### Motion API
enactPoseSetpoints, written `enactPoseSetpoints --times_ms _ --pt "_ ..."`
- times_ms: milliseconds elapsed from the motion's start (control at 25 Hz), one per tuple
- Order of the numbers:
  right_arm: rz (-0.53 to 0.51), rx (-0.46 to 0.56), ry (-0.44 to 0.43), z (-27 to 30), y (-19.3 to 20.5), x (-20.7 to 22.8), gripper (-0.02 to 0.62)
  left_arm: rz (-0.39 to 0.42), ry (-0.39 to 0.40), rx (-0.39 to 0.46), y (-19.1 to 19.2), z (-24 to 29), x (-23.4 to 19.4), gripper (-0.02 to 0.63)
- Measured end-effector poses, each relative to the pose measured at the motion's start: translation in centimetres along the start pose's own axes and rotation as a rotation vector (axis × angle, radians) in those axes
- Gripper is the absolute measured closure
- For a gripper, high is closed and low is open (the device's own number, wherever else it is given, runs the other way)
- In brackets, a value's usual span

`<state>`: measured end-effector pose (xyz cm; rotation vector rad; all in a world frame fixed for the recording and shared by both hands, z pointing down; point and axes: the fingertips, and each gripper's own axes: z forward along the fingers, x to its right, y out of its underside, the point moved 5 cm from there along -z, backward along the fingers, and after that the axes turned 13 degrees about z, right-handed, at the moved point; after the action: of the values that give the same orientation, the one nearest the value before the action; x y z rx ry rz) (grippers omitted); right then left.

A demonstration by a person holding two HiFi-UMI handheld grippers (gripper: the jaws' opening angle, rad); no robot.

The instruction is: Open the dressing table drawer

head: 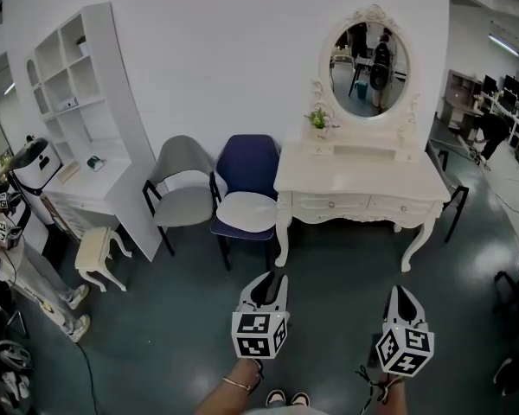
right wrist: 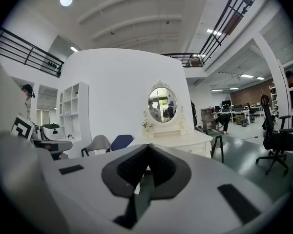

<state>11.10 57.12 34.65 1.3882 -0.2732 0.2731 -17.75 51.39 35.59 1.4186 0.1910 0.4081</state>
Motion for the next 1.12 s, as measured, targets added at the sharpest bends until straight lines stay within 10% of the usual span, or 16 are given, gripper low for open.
enactPoseSetpoints --times_ms 1120 --pt "0.018 0.004 0.05 0.4 1.5 -2.7 0.588 0.028 0.021 -0.013 1.2 -0.3 -4.4 0.449"
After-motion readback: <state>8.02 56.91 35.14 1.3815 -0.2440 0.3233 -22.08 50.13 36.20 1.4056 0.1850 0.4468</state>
